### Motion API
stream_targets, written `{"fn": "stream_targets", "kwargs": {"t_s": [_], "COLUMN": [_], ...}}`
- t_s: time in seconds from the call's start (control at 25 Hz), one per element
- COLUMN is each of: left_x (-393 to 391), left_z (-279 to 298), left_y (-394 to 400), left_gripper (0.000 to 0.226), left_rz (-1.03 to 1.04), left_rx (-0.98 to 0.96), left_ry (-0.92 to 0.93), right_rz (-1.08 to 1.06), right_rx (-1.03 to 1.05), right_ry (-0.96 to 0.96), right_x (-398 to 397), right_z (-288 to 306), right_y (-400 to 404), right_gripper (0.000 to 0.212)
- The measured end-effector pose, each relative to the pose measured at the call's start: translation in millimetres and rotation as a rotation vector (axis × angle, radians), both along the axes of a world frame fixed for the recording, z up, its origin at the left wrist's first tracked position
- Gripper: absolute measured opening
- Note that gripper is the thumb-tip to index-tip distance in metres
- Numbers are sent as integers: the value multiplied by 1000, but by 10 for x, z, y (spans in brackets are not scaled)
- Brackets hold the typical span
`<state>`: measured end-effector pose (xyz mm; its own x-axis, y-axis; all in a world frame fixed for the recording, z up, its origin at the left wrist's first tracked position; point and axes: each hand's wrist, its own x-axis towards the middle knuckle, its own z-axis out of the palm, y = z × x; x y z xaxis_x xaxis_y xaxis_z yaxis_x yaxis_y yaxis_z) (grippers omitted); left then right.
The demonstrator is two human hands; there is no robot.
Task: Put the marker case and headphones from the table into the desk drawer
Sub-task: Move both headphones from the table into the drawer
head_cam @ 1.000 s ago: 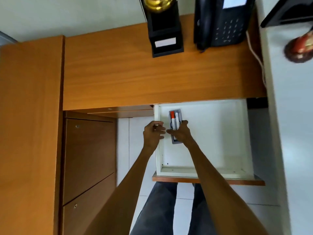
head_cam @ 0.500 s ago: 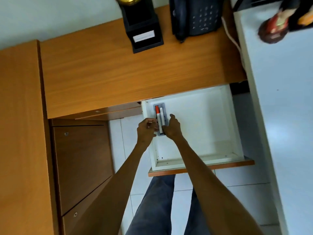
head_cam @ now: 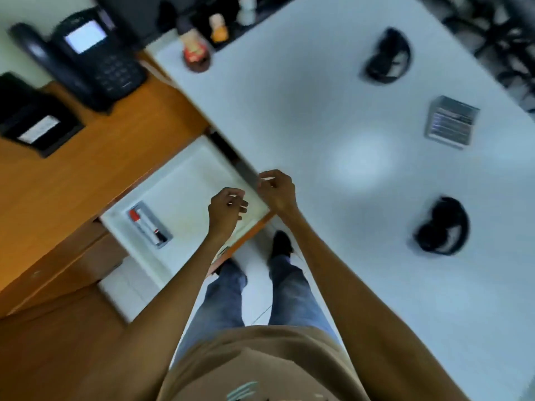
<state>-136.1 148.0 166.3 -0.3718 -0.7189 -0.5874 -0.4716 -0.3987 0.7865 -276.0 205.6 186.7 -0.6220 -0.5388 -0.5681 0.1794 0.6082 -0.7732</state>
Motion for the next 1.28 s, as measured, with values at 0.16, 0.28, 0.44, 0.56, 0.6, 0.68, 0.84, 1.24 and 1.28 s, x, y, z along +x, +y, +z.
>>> {"fn": "stream_targets", "kwargs": {"t_s": [0.16,0.28,0.44,0.56,0.6,0.68,0.84,1.24,1.28], "left_x": [-1184,-1994,-2859,-3366,-3509,-3753,-4088,-3355,-3131], "left_z": [230,336,447,455,442,389,292,158,135], "left_y": [526,1032,1672,2071,2171,2299,2388,1176,897], "left_gripper": [17,18,34,56,60,64,62,46,45], "left_rz": [-252,-548,-946,-1203,-1269,-1377,-1542,-931,-806], "left_rx": [11,-62,-172,-175,-187,-188,-135,-384,-408], "left_ry": [51,89,147,110,97,86,15,-140,-140], "right_rz": [-345,-769,-1342,-1608,-1648,-1703,-1678,-1003,-879], "right_rx": [68,127,225,300,318,298,206,97,93], "right_ry": [205,220,56,-193,-272,-390,-362,47,78], "right_x": [-829,-1333,-1599,-1703,-1750,-1840,-1907,-1525,-1453], "right_z": [209,255,208,158,144,102,-93,-186,-165], "right_y": [862,1595,2252,2516,2563,2629,2739,2132,1954], "right_gripper": [21,17,21,45,53,64,49,47,47]}}
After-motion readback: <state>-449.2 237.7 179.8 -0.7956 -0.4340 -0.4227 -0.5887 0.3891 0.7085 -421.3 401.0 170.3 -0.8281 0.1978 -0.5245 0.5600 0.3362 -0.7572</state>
